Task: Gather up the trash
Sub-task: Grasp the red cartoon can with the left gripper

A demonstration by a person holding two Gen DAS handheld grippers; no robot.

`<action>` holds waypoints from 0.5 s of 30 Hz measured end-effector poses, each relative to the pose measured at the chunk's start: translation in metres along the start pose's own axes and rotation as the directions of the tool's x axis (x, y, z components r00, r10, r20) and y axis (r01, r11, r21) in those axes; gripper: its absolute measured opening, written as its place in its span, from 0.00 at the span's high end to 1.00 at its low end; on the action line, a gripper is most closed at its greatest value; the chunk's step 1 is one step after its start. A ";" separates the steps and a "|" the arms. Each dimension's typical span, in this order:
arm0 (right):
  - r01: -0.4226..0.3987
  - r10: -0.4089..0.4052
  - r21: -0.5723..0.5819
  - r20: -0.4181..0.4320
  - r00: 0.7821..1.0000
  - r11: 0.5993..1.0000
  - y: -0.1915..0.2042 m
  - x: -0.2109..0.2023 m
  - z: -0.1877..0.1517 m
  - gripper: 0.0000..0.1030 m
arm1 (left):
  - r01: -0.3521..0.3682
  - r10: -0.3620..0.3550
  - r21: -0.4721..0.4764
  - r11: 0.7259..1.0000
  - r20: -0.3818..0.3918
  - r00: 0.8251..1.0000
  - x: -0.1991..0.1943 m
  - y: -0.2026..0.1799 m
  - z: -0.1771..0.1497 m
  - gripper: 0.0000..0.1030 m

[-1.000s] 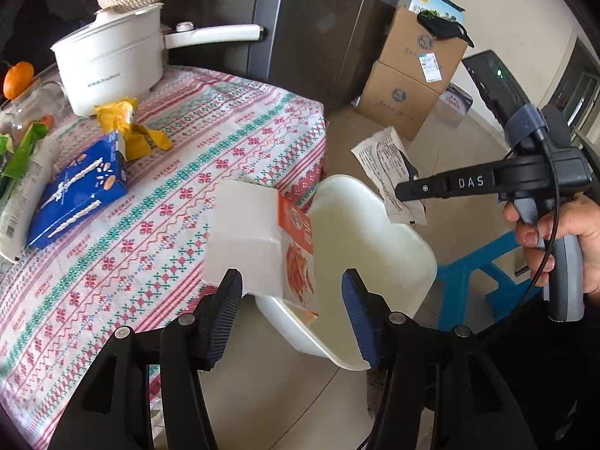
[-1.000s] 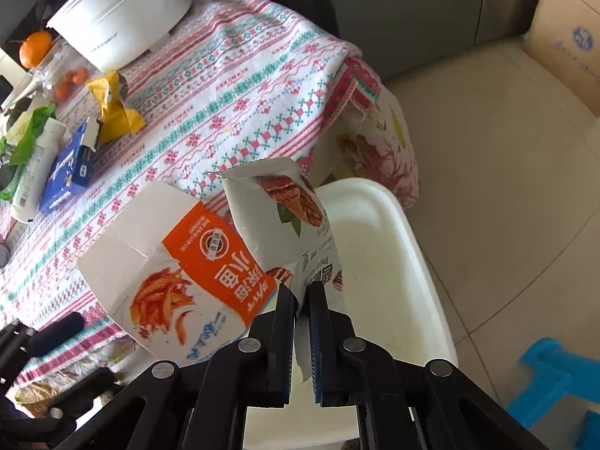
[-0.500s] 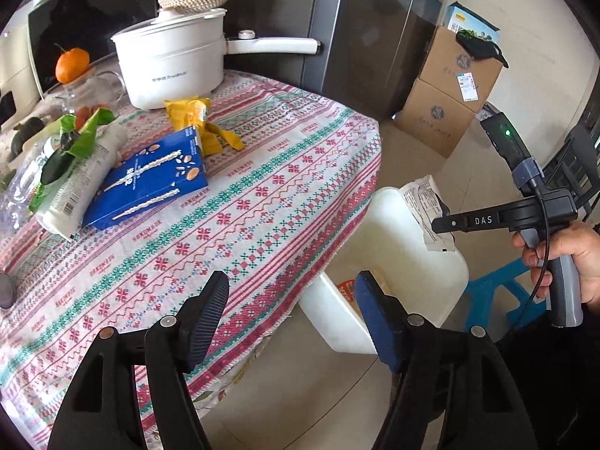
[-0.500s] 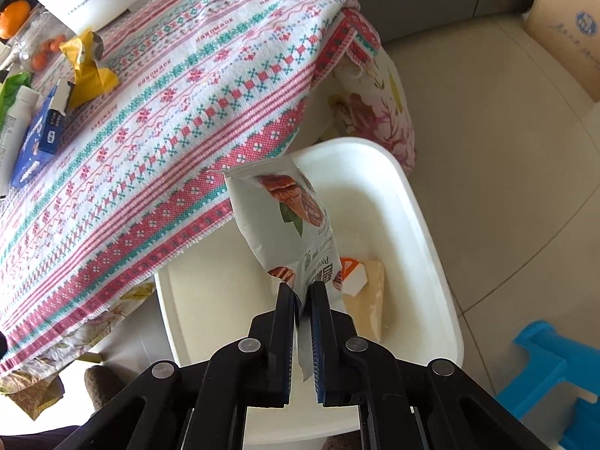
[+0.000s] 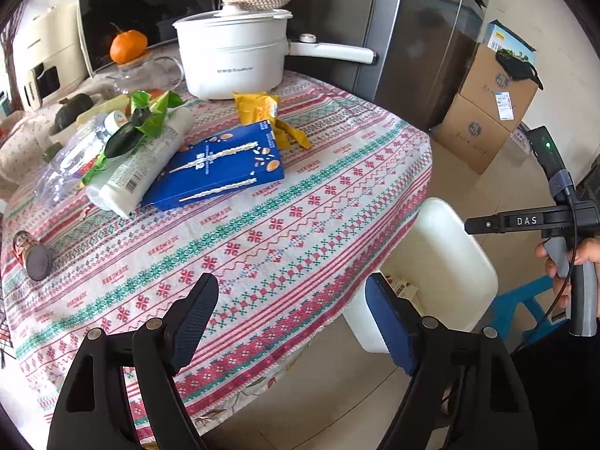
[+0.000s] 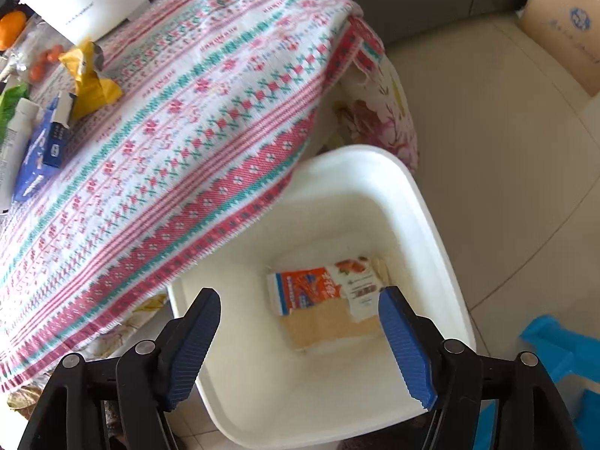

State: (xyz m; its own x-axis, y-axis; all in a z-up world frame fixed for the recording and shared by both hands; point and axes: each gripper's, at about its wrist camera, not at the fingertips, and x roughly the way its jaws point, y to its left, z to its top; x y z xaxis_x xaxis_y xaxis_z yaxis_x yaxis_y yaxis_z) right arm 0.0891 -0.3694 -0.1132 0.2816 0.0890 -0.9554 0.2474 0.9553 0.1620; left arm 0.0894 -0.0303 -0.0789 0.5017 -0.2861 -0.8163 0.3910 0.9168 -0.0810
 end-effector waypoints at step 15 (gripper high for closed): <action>-0.049 0.062 -0.139 0.094 0.994 0.989 0.080 -0.015 0.016 0.23 | -0.272 0.279 -0.333 0.903 -0.030 0.960 -0.019 0.153 0.007 0.19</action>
State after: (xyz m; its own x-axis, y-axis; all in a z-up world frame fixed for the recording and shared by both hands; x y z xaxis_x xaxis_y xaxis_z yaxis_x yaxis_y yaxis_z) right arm 0.1197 -0.2994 -0.0818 0.3825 0.1215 -0.9159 0.1019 0.9797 0.1725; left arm 0.1450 0.1136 -0.0718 0.5677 -0.0110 -0.8232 -0.0404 0.9983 -0.0413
